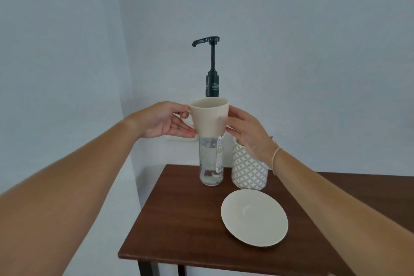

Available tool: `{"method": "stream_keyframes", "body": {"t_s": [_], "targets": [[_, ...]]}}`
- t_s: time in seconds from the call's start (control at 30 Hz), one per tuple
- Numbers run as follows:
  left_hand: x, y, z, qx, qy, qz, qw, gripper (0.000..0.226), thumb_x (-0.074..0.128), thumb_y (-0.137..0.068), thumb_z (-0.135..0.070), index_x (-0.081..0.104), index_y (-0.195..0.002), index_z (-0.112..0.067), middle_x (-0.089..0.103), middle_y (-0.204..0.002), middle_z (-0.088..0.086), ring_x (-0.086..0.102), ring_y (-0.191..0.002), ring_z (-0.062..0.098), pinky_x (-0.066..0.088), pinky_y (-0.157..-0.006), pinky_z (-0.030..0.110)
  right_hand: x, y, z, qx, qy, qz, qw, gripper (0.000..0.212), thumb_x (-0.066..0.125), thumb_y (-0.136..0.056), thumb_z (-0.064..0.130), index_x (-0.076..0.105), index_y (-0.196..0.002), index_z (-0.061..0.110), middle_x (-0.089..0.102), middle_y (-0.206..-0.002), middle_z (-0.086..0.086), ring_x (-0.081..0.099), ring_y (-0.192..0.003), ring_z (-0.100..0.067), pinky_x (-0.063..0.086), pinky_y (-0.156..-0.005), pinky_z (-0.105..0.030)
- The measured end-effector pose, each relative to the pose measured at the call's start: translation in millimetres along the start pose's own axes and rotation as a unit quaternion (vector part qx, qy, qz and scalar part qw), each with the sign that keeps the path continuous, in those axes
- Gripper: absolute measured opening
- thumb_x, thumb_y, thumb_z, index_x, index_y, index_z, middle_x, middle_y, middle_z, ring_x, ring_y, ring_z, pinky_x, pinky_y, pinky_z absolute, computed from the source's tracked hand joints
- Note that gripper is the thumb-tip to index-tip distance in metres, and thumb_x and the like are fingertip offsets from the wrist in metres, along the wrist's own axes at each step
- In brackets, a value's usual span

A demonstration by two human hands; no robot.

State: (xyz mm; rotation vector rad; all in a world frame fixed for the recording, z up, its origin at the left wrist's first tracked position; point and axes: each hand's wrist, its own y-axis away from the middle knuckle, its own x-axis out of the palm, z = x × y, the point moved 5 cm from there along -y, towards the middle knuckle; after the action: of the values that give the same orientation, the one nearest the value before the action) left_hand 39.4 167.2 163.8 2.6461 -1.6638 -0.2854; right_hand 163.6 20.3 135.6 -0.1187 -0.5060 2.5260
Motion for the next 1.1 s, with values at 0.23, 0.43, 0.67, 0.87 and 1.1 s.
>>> {"method": "stream_keyframes", "body": {"t_s": [0.23, 0.43, 0.67, 0.87, 1.1], "targets": [[26, -4, 39, -0.022, 0.002, 0.026, 0.999, 0.033, 0.043, -0.095, -0.025, 0.046, -0.067, -0.008, 0.070, -0.081, 0.029, 0.072, -0.079, 0.031, 0.060, -0.071, 0.032, -16, 29, -36, 0.014, 0.020, -0.020, 1.000, 0.033, 0.063, -0.085, 0.012, 0.060, -0.116, 0.025, 0.063, -0.126, -0.002, 0.056, -0.120, -0.015, 0.044, -0.103, -0.033], [52, -7, 69, -0.038, 0.007, 0.057, 0.998, 0.032, 0.043, -0.095, -0.023, 0.046, -0.067, -0.009, 0.070, -0.082, 0.030, 0.072, -0.082, 0.032, 0.059, -0.074, 0.034, -33, 59, -62, 0.026, 0.025, -0.055, 0.998, 0.044, 0.064, -0.084, 0.008, 0.056, -0.127, 0.015, 0.063, -0.125, -0.002, 0.057, -0.117, -0.012, 0.049, -0.098, -0.025], [84, -12, 100, -0.048, 0.017, 0.082, 0.995, 0.033, 0.042, -0.095, -0.022, 0.048, -0.066, -0.008, 0.070, -0.077, 0.028, 0.072, -0.078, 0.032, 0.059, -0.074, 0.036, -53, 95, -82, 0.035, 0.025, -0.076, 0.996, 0.047, 0.063, -0.083, 0.001, 0.054, -0.128, 0.012, 0.063, -0.124, -0.003, 0.061, -0.108, -0.007, 0.051, -0.083, -0.016], [107, -13, 123, -0.056, 0.003, 0.105, 0.993, 0.033, 0.043, -0.095, -0.023, 0.049, -0.066, -0.008, 0.067, -0.088, 0.033, 0.072, -0.081, 0.031, 0.059, -0.074, 0.035, -71, 123, -100, 0.066, 0.041, -0.113, 0.991, 0.047, 0.065, -0.081, 0.000, 0.053, -0.125, 0.012, 0.064, -0.118, 0.000, 0.064, -0.097, 0.004, 0.050, -0.076, -0.011], [121, -13, 143, -0.072, -0.008, 0.116, 0.991, 0.033, 0.045, -0.095, -0.023, 0.049, -0.066, -0.008, 0.066, -0.091, 0.035, 0.071, -0.085, 0.033, 0.058, -0.078, 0.037, -79, 145, -114, 0.093, 0.050, -0.112, 0.988, 0.053, 0.068, -0.080, 0.004, 0.050, -0.129, 0.011, 0.061, -0.124, 0.001, 0.061, -0.109, -0.002, 0.050, -0.082, -0.012]]}}
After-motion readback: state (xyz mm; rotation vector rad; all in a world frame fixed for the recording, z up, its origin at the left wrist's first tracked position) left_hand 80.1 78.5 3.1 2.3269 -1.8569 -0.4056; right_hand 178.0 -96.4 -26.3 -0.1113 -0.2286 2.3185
